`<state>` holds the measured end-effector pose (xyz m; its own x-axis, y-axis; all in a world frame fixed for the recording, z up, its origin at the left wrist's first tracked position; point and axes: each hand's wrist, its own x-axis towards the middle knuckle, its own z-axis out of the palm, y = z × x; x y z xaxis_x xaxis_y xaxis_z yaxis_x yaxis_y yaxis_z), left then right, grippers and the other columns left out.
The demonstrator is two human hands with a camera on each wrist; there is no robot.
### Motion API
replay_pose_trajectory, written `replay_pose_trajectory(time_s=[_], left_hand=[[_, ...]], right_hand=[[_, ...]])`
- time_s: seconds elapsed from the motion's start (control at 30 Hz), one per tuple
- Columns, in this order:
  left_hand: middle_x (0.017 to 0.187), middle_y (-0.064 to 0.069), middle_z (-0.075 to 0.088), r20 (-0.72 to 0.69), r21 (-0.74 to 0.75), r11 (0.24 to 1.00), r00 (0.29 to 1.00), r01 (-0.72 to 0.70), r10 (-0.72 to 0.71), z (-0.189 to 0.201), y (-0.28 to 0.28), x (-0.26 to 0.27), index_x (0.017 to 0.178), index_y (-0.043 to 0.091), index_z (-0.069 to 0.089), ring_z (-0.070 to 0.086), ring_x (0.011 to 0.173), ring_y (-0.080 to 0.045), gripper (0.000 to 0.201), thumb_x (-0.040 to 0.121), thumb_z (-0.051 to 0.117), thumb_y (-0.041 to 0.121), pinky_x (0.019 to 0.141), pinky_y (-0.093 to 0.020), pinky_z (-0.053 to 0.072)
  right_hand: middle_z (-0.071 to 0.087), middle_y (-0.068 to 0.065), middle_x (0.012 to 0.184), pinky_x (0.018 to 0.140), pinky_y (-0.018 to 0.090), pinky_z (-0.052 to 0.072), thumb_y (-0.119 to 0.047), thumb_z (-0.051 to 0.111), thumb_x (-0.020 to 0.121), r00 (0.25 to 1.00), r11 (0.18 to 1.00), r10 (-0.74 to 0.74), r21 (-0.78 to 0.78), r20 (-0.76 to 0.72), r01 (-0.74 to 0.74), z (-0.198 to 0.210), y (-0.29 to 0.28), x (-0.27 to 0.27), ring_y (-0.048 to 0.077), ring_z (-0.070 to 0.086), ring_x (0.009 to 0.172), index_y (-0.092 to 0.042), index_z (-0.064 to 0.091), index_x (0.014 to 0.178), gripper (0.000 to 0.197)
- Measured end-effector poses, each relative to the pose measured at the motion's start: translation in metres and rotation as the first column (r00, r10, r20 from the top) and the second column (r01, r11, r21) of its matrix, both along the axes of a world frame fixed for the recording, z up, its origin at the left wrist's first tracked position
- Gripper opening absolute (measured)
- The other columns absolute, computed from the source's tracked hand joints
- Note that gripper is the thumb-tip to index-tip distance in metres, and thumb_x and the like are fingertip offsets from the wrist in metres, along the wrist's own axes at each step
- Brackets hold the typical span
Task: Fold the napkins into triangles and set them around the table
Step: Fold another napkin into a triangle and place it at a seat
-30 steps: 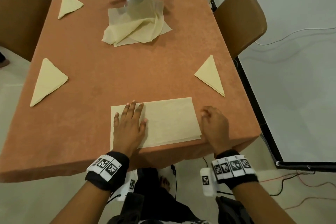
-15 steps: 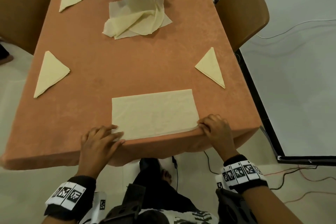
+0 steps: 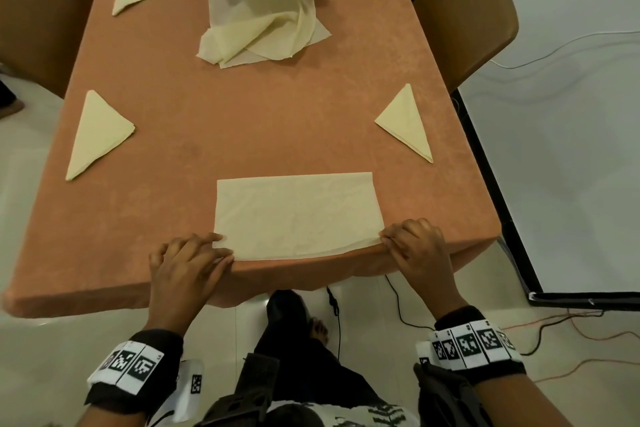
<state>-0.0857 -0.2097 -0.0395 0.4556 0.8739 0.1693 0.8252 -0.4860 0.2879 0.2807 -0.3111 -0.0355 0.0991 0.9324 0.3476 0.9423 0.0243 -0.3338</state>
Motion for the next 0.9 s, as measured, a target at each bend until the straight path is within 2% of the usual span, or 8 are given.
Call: replay_pose_trajectory(time_s=[0.13,0.3,0.43,0.5,0.6,0.7,0.8,0.9], left_hand=[[0.119,0.002,0.064,0.024,0.015,1.0,1.0,-0.006,0.005,0.005,0.002,0.009,0.103,0.027,0.07,0.051,0.108,-0.023,0.057,0.094,0.024,0.061,0.093,-0.044,0.028],[0.126,0.005,0.059,-0.03,0.003,0.959,0.958,0.284,-0.284,0.0,-0.007,0.061,0.119,0.031,0.057,0.049,0.116,-0.018,0.043,0.09,0.038,0.057,0.095,-0.044,0.032],[0.122,0.005,0.061,-0.079,0.071,0.905,0.906,0.42,-0.415,-0.007,-0.017,0.118,0.12,0.028,0.059,0.05,0.111,-0.017,0.047,0.081,0.055,0.054,0.09,-0.04,0.031],[0.116,0.004,0.064,-0.084,0.1,0.897,0.902,0.43,-0.423,-0.009,-0.017,0.144,0.115,0.026,0.063,0.052,0.105,-0.018,0.044,0.079,0.057,0.051,0.086,-0.039,0.031],[0.1,0.008,0.068,-0.063,0.128,0.907,0.916,0.4,-0.395,-0.006,-0.014,0.168,0.09,0.028,0.073,0.058,0.091,-0.017,0.033,0.081,0.046,0.046,0.08,-0.036,0.029],[0.09,0.011,0.069,-0.029,0.162,0.9,0.914,0.404,-0.404,-0.008,-0.015,0.17,0.075,0.029,0.073,0.061,0.081,-0.016,0.019,0.083,0.06,0.04,0.078,-0.036,0.029],[0.09,0.012,0.069,-0.035,0.149,0.89,0.902,0.431,-0.431,-0.015,-0.018,0.163,0.077,0.029,0.073,0.062,0.08,-0.016,0.011,0.076,0.075,0.04,0.079,-0.037,0.031],[0.097,0.012,0.07,-0.029,0.074,0.894,0.897,0.443,-0.442,-0.015,-0.02,0.157,0.086,0.028,0.073,0.062,0.087,-0.015,0.031,0.082,0.056,0.054,0.083,-0.037,0.032]], right_hand=[[0.061,-0.003,0.081,0.064,0.032,0.034,-0.027,0.052,0.088,0.996,0.998,0.043,-0.049,0.079,-0.039,-0.004,0.002,-0.005,0.019,0.052,0.075,-0.016,0.067,0.084,0.019],[0.061,-0.003,0.081,0.063,0.031,0.031,-0.023,0.052,0.087,0.996,1.0,-0.01,-0.022,0.092,0.013,-0.003,-0.007,-0.009,0.019,0.05,0.076,-0.017,0.065,0.083,0.015],[0.062,-0.003,0.084,0.064,0.031,0.035,-0.024,0.052,0.088,1.0,1.0,-0.016,-0.024,-0.009,0.015,-0.004,-0.008,-0.008,0.018,0.05,0.079,-0.016,0.066,0.087,0.017],[0.062,-0.003,0.086,0.065,0.031,0.037,-0.024,0.053,0.088,0.999,0.999,-0.016,-0.028,-0.047,0.015,-0.003,-0.007,-0.008,0.017,0.049,0.08,-0.017,0.066,0.089,0.015],[0.062,-0.004,0.086,0.065,0.033,0.04,-0.023,0.055,0.086,0.997,0.999,-0.039,-0.027,-0.066,0.037,0.001,-0.009,-0.008,0.017,0.05,0.081,-0.017,0.066,0.089,0.012],[0.062,-0.004,0.086,0.065,0.034,0.043,-0.024,0.055,0.086,0.997,0.998,-0.058,-0.043,-0.051,0.056,0.001,-0.016,-0.007,0.017,0.05,0.08,-0.017,0.067,0.087,0.014],[0.062,-0.002,0.085,0.067,0.032,0.045,-0.019,0.06,0.084,0.987,0.988,-0.121,-0.114,-0.109,0.108,-0.002,-0.028,-0.012,0.018,0.054,0.079,-0.014,0.067,0.086,0.009],[0.063,-0.004,0.087,0.068,0.026,0.047,-0.01,0.066,0.085,0.856,0.923,-0.36,-0.276,-0.371,0.268,0.001,-0.035,-0.019,0.016,0.06,0.081,-0.014,0.066,0.09,0.006]])
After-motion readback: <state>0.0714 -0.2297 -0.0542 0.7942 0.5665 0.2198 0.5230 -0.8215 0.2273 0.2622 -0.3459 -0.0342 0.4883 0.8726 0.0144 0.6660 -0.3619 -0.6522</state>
